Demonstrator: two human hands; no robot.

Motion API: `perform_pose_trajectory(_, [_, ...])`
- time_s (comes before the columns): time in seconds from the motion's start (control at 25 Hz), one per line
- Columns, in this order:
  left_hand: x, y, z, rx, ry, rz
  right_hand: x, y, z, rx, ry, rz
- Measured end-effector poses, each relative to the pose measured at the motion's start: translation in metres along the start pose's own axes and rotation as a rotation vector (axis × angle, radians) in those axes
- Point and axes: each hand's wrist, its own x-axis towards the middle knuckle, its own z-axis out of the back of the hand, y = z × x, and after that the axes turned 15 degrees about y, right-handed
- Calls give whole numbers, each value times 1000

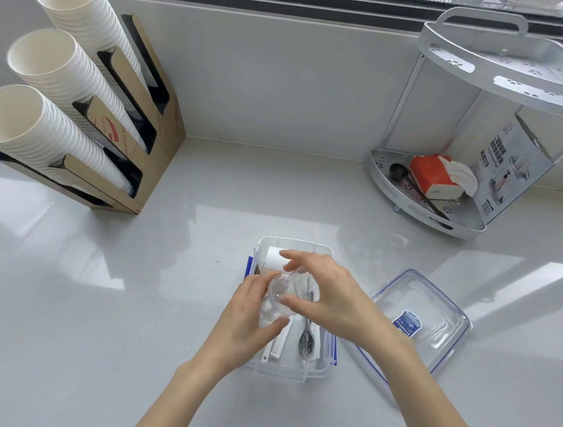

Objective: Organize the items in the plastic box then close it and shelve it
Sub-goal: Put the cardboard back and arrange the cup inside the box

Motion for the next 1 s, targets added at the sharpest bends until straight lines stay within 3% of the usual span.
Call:
perform_pose_trajectory(0.32, [-1,-3,-8,-76,57,22,5,-11,-33,-52,147,39])
perform_pose_trajectory(0.44, [-3,-2,-10,-68,65,34,3,-14,-35,60,146,31])
perform_pose_trajectory(0.56, [-3,2,-5,-59,-22,65,3,-19,-30,246,-52,13])
perform_pose_trajectory(0.68, [-3,6,9,-104,-145,97,4,-30,-27,70,-211,-50])
perform_pose_trajectory(0.88, [-6,9,18,-112,-212,142,15,-35,-44,-313,292,-153])
perform_pose_trajectory(1.0, [-7,10,15,-116,-202,131,24,-33,-58,-481,448,-118])
